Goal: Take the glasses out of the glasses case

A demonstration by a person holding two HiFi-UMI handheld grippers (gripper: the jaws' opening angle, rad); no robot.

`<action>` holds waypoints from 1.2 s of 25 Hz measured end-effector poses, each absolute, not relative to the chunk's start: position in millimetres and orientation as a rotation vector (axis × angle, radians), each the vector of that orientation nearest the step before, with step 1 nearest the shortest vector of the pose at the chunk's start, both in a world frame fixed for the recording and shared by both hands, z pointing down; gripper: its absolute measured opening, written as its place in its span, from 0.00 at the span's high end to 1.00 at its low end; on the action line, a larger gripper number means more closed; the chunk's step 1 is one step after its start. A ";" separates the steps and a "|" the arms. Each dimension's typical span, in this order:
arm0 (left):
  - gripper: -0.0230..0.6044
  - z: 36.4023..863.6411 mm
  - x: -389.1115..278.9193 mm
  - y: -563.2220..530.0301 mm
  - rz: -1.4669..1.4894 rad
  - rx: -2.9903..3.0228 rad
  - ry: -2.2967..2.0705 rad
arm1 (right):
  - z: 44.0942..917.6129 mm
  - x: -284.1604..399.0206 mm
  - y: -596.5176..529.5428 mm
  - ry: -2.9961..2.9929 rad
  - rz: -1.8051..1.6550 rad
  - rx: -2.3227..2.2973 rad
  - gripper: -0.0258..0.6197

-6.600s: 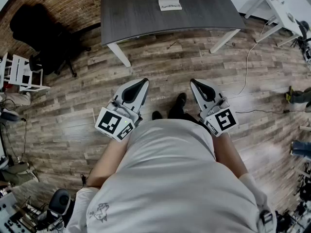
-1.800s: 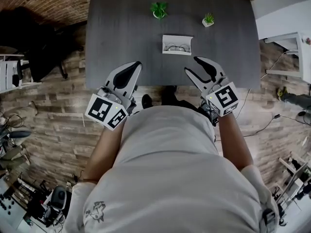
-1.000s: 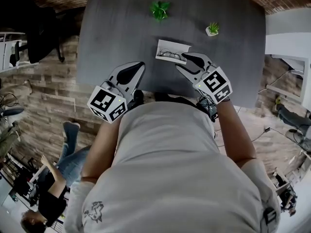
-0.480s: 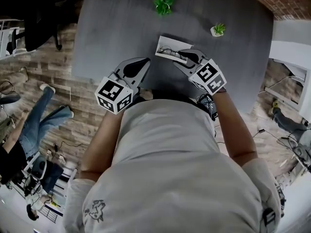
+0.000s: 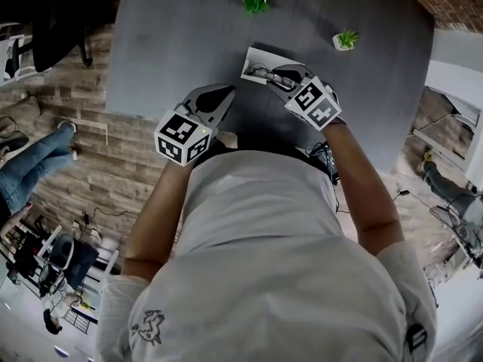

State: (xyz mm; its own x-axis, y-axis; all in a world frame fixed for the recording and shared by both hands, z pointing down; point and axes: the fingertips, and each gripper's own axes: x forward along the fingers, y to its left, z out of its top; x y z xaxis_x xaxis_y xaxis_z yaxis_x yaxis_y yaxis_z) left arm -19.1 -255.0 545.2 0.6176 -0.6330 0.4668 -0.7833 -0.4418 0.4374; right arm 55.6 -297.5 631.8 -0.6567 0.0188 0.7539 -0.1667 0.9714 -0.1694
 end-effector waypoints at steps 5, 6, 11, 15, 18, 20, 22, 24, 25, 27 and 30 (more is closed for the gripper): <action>0.95 559.7 -16.7 -258.0 0.342 2.201 -1.091 | 658.7 59.4 -296.2 -2.182 0.279 0.077 0.80; 0.95 562.0 -16.7 -258.9 0.346 2.199 -1.090 | 663.8 59.9 -296.6 -2.171 0.274 0.074 0.81; 0.95 571.0 -18.5 -259.3 0.354 2.183 -1.092 | 688.7 58.7 -298.1 -2.144 0.232 0.061 0.85; 0.94 574.7 -19.4 -257.2 0.354 2.170 -1.091 | 701.9 56.4 -299.0 -2.111 0.209 0.042 0.85; 0.95 574.9 -19.5 -255.1 0.354 2.162 -1.096 | 709.7 56.1 -296.6 -2.089 0.187 0.024 0.85; 0.94 576.1 -20.1 -253.5 0.351 2.155 -1.099 | 713.5 55.5 -296.0 -2.086 0.187 0.025 0.87; 0.95 577.9 -21.5 -252.0 0.345 2.146 -1.103 | 716.2 55.1 -296.7 -2.082 0.180 0.030 0.88; 0.95 579.0 -23.1 -250.7 0.342 2.140 -1.105 | 718.3 54.6 -297.3 -2.078 0.172 0.030 0.89; 0.95 579.2 -23.7 -250.6 0.342 2.138 -1.107 | 718.8 54.5 -297.6 -2.076 0.172 0.030 0.89; 0.94 578.9 -24.7 -251.5 0.340 2.135 -1.110 | 719.2 54.4 -298.1 -2.070 0.169 0.029 0.91; 0.95 577.2 -25.2 -253.4 0.337 2.132 -1.114 | 719.8 54.6 -299.0 -2.067 0.163 0.028 0.92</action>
State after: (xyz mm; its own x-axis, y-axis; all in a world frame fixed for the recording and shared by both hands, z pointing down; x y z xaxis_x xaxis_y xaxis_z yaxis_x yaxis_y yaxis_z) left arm -25.2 -253.4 577.2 0.5968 -0.6165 0.5136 -0.7978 -0.3870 0.4624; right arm 54.6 -299.0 719.8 -0.4816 0.0490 0.8750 -0.0888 0.9906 -0.1044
